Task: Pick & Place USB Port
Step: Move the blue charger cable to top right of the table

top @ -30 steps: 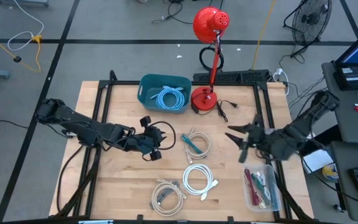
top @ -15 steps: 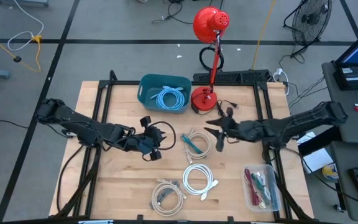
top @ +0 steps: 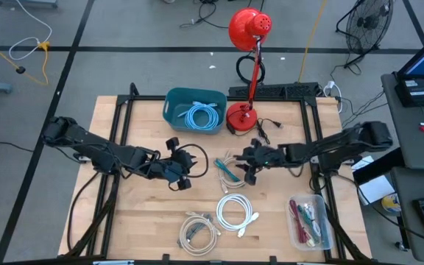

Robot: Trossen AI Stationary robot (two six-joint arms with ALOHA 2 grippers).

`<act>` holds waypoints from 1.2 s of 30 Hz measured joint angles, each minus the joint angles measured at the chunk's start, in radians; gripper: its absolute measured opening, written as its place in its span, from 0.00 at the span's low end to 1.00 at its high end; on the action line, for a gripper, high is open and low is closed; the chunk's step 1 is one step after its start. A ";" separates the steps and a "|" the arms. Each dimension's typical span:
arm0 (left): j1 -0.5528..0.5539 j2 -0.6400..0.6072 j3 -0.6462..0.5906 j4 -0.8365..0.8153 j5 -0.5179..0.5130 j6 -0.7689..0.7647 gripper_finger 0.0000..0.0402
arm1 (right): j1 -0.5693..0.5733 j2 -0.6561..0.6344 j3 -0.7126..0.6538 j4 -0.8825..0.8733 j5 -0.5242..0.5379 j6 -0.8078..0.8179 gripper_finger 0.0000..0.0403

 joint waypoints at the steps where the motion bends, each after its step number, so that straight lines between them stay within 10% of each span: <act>1: 0.000 0.000 0.000 0.000 0.000 0.000 0.21 | -0.001 0.029 0.007 -0.007 -0.007 0.000 0.30; 36: 0.000 0.000 0.000 0.000 0.003 0.002 0.21 | 0.035 0.183 0.114 -0.085 -0.124 0.135 0.36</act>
